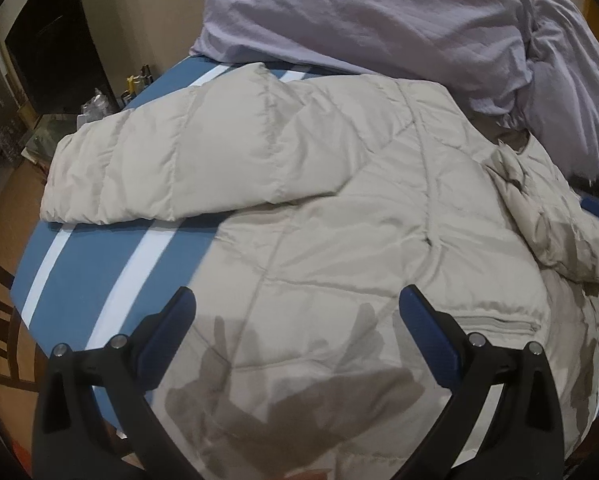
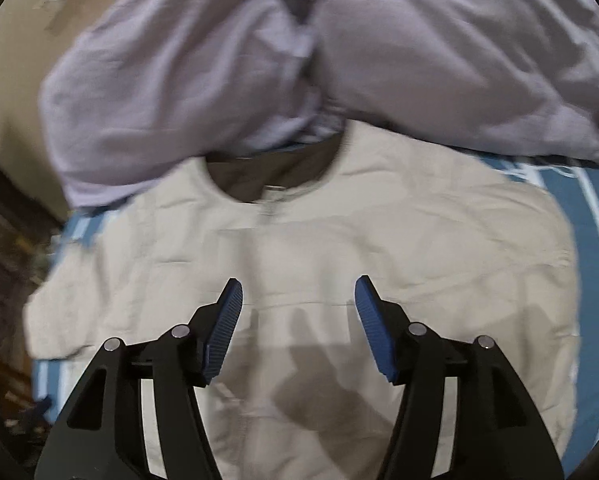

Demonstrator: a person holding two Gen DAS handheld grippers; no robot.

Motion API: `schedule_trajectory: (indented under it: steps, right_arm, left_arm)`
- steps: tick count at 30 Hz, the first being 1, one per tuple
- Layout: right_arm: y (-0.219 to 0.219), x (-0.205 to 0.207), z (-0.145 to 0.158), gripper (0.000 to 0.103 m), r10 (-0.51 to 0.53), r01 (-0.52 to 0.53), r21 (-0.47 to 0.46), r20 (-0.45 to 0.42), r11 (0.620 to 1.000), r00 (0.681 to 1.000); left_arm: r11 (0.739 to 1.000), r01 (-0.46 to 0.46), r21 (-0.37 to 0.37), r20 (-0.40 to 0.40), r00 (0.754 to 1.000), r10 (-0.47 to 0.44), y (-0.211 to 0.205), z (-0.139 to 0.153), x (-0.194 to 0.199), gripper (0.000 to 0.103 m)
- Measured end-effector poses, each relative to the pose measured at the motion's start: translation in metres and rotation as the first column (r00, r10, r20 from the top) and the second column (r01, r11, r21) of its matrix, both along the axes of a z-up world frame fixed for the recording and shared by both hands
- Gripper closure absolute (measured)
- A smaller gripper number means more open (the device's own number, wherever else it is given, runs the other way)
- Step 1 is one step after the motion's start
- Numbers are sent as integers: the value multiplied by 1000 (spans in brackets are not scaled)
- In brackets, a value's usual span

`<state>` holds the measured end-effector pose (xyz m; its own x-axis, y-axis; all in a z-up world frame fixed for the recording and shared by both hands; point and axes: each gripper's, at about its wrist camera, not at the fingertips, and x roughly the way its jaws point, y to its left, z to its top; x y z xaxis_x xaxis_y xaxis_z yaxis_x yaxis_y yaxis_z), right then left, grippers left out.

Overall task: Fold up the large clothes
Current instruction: 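Carry the sleeve with the right gripper across the jacket front, then release, then move the left gripper to the other sleeve cuff and close on it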

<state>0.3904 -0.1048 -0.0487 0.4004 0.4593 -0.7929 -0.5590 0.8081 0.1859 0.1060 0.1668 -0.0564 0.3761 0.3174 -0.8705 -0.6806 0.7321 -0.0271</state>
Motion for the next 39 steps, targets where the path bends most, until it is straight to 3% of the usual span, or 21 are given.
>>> schedule_trajectory:
  steps: [3, 9, 15, 23, 31, 39]
  right_arm:
    - [-10, 5, -15, 42, -43, 43, -54, 12, 998, 999]
    - [2, -3, -42, 42, -1, 4, -126, 19, 992, 1000]
    - [29, -20, -59, 28, 40, -25, -207, 66, 978, 997]
    - [34, -23, -70, 23, 38, -13, -209, 116, 978, 993]
    - [32, -26, -71, 22, 39, -11, -194, 138, 981, 990]
    - [31, -27, -71, 22, 42, -15, -189, 142, 982, 989]
  left_arm:
    - [1000, -30, 3, -3, 1000, 30, 9, 0, -4, 2]
    - [997, -79, 3, -15, 997, 79, 25, -3, -11, 2]
    - [994, -110, 9, -21, 994, 110, 38, -4, -16, 2]
    - [983, -185, 17, -25, 982, 185, 71, -4, -26, 2]
    - [955, -295, 30, -30, 955, 296, 121, -6, -44, 2]
    - [906, -420, 57, -22, 907, 422, 179, -2, -76, 2]
